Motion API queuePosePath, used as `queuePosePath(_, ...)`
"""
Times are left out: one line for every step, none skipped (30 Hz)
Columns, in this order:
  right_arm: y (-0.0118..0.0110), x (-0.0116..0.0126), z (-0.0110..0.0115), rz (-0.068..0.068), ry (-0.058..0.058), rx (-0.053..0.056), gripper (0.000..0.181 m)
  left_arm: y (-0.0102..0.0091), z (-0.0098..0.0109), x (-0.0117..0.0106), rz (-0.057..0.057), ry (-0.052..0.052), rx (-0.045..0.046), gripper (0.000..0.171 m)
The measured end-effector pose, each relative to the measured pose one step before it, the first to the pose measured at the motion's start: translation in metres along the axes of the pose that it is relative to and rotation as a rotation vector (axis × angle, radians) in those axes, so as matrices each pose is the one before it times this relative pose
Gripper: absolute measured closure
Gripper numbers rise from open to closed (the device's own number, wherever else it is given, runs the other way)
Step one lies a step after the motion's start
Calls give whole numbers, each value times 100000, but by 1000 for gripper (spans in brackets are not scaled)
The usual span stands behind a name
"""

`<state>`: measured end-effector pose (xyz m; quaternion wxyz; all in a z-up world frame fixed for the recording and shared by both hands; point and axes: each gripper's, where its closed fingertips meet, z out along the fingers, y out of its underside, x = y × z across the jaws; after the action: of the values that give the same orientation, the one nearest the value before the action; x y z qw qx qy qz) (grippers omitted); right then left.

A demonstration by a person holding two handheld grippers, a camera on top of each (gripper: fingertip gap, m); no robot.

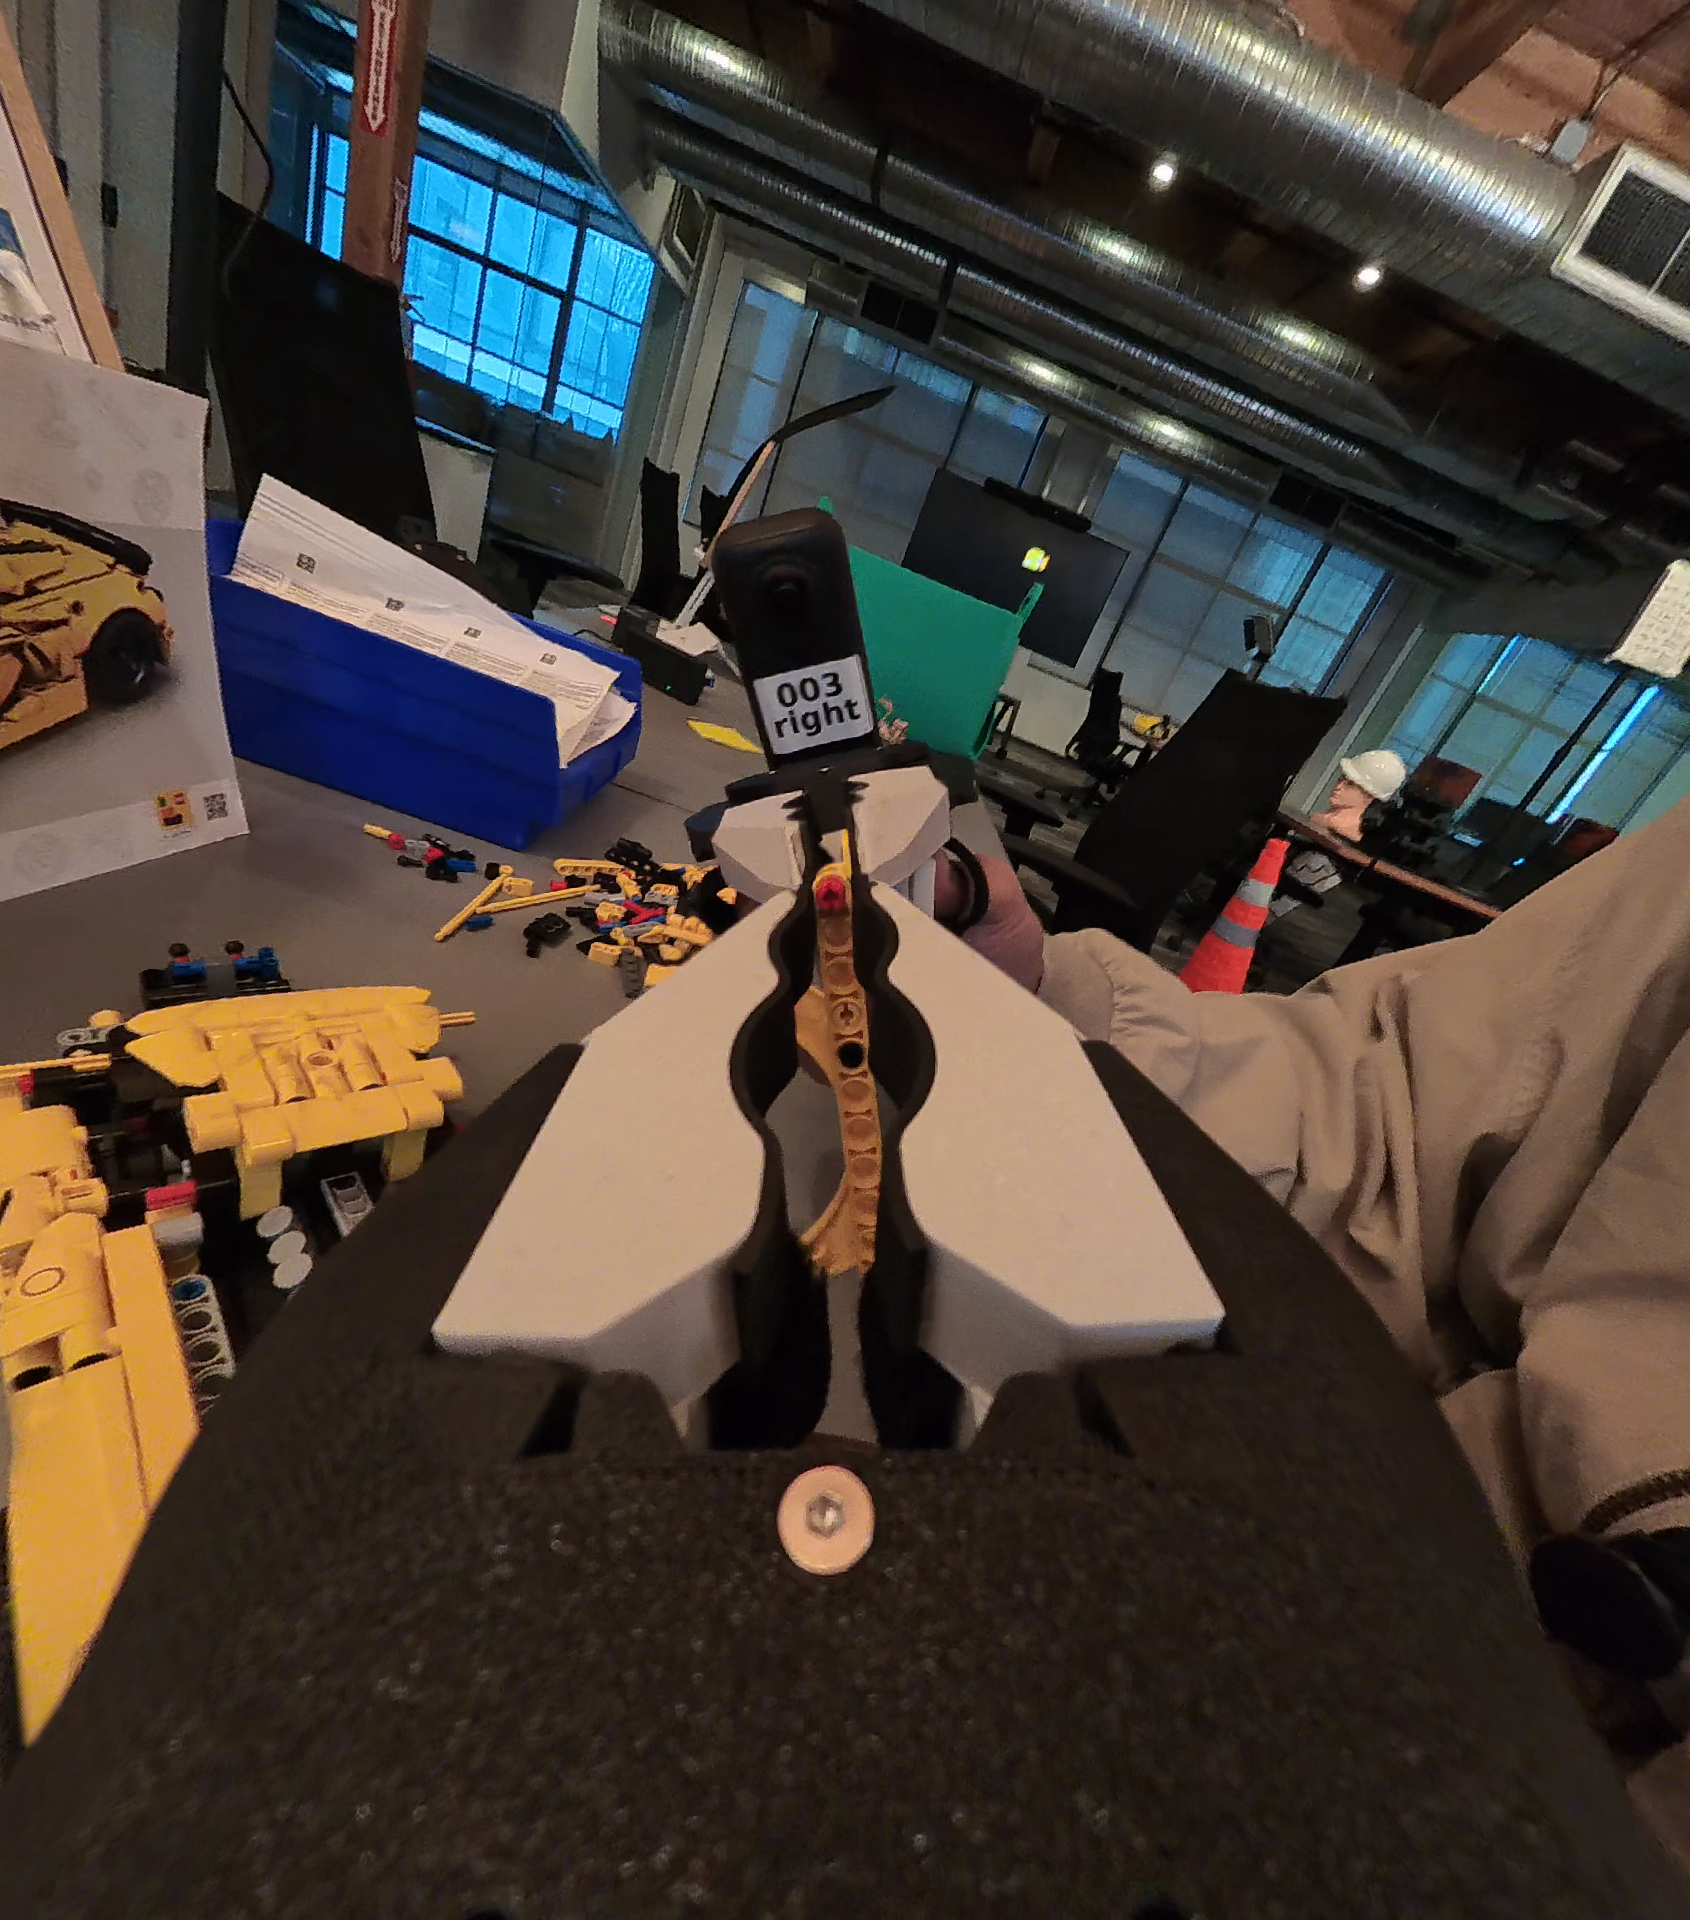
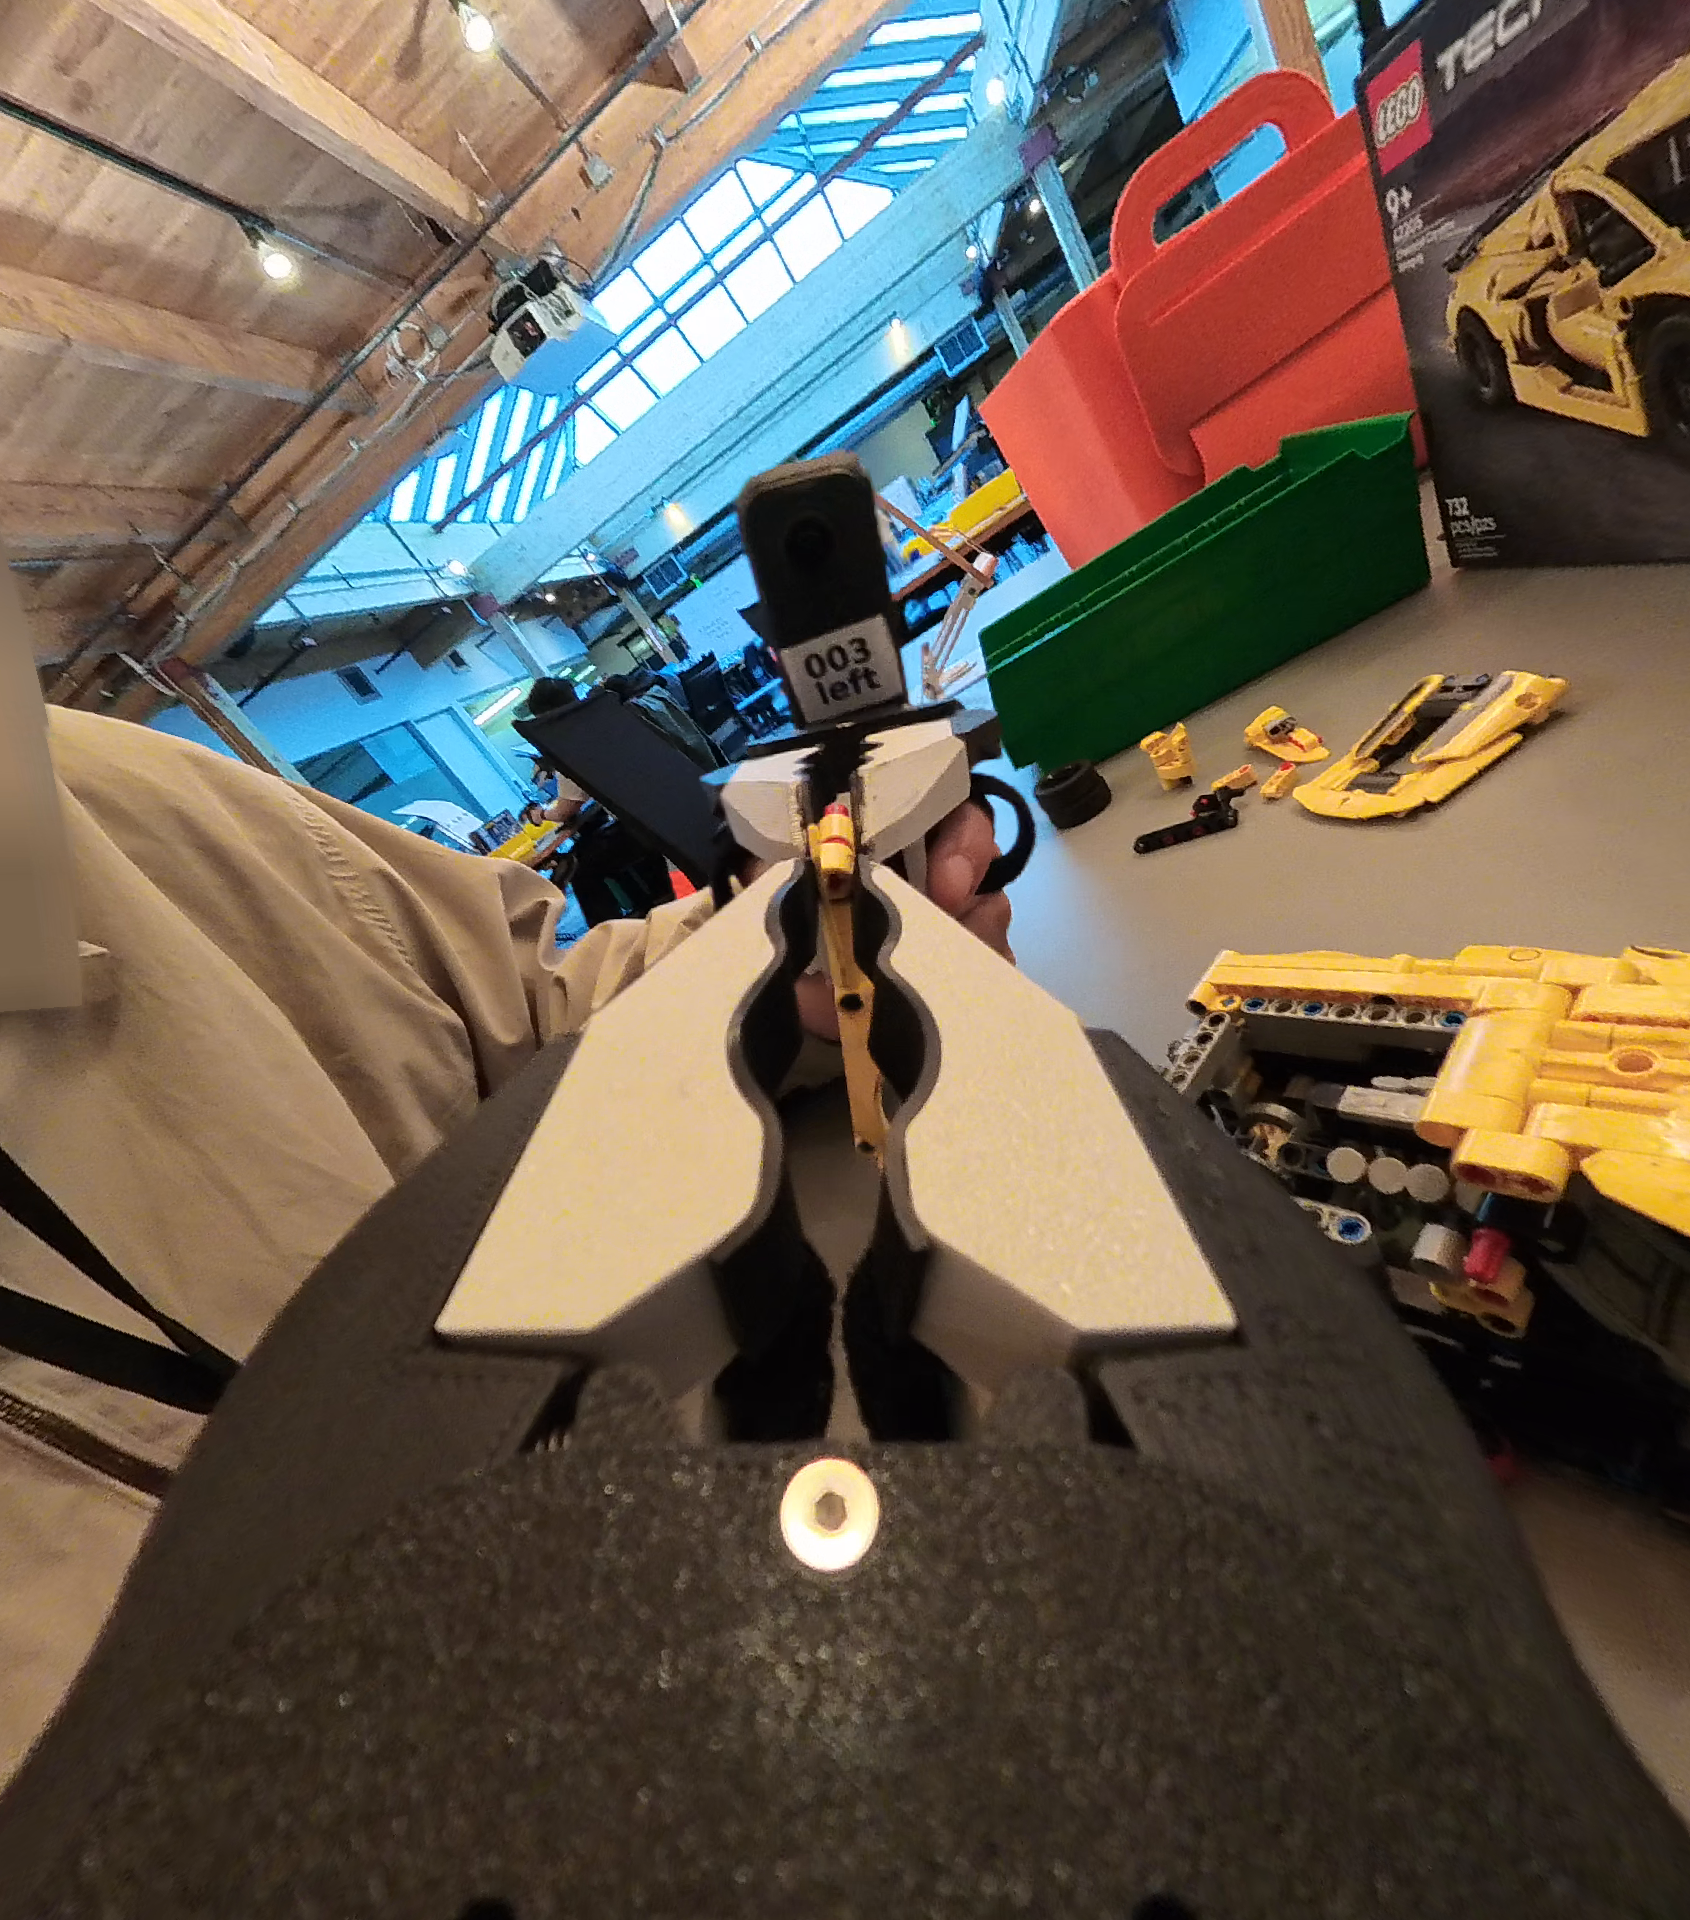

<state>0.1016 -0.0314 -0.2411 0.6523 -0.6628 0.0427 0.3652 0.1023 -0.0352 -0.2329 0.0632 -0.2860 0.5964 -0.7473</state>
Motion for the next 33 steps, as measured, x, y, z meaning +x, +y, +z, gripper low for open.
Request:
queuePosePath(105, 64, -70, -637, 749, -881, 176, 120, 39, -76, 482, -541, -829, 167)
queuePosePath(32, -109, 89, -801, 336, -34, 176, -44, -76, 84, -436, 978, 310, 167)
queuePosePath(143, 225, -31, 65, 1021, -392, 176, 67, -28, -142, 338, -831, -698, 168)
queuePosePath(-49, -10, -45, 1516, -1261, 809, 176, -5, 43, -55, -257, -507, 207, 168)
queuePosePath(-13, 47, -57, 601, -309, 183, 177, 12, 35, -16, -166, -76, 268, 167)
queuePosePath(125, 62, -71, -627, 283, -727, 176, 120, 16, -38, 854, -317, -1500, 168)
queuePosePath(-17, -73, 104, 4, -378, 453, 176, -54, -70, 39, 1558, -138, -725, 168)
queuePosePath(-24, 75, 69, 269, 339, -63, 176, -24, -84, -63, 437, -383, 86, 168)
queuePosePath(5, 104, -42, -172, 520, -476, 176, 44, 5, -80, -1822, 406, 584, 168)
queuePosePath(-131, 31, 52, 647, -330, 1275, 176, -36, 14, -91, -1575, 557, 1218, 167)
queuePosePath(-88, -4, 35, 2337, -1390, 1210, 176, 5, 13, -67, -634, 555, 430, 167)
queuePosePath(0, 47, -92, 2002, -716, -379, 177, 161, 77, -49, 114, 357, -385, 166)
queuePosePath(-84, 182, -139, -830, 1437, -136, 177, 141, 150, -135, 1052, -996, 616, 166)
queuePosePath(-169, 93, -77, 59, 273, 603, 176, -30, 126, -141, -350, -634, 1773, 165)
queuePosePath(-233, 82, -46, 1695, -793, 1570, 177, 29, 50, -43, -2256, 1321, 638, 165)
queuePosePath(-395, 1, -85, 2307, -1332, 2998, 176, 436, -27, 47, -2164, 2650, -2527, 165)
queuePosePath(-54, -81, -15, 1247, -1204, 100, 176, 488, -24, 124, -2030, 2664, -2619, 164)
queuePosePath(-90, -118, 37, 2, -524, 197, 176, 374, 92, 45, -1102, 1025, -1567, 159)
queuePosePath(-19, -15, 39, -184, 356, 410, 176, 196, 173, 72, 711, 209, -748, 160)
queuePosePath(135, -32, 7, 143, 48, -786, 176, -110, 144, 191, 751, 107, 882, 163)
queuePosePath(-73, -60, -88, -512, 403, 189, 176, -84, 134, 112, 521, -625, 490, 163)
queuePosePath(32, 109, -86, -1320, 1821, -634, 176, 25, 52, -98, 1254, -1677, -439, 164)
queuePosePath(81, 37, -43, -1116, 1289, -974, 176, -22, -19, -86, 1049, -1166, -100, 163)
queuePosePath(52, -25, 7, -292, 634, -665, 176, -120, -52, -77, -438, -358, 396, 164)
queuePosePath(32, 213, 3, 41, 1796, -278, 176, -119, -61, -236, -1871, -694, 284, 164)
queuePosePath(43, 304, 2, -86, 1985, -47, 176, 75, -55, -269, -1825, -539, -705, 165)
queuePosePath(113, 21, 60, -101, 66, -462, 176, 77, -81, -36, -1429, 1071, -139, 165)
queuePosePath(23, -78, 64, -226, -434, 159, 176, -8, -100, -3, -1533, 1103, 389, 165)
queuePosePath(-40, 26, 55, -1619, 553, 793, 176, -69, -79, -9, -1486, 700, 596, 166)
queuePosePath(34, -32, 27, -1747, 220, 272, 174, -52, -50, 92, -1246, 1180, 196, 166)
queuePosePath(103, -57, 38, 34, -368, -469, 170, -155, -65, 142, -818, 1198, 911, 166)
queuePosePath(41, -147, 5, 1056, -1314, -469, 170, -179, -36, 115, -1056, 927, 1361, 166)
queuePosePath(-127, -223, -23, 1112, -1560, 792, 176, -70, 14, 89, -1248, 868, 718, 166)
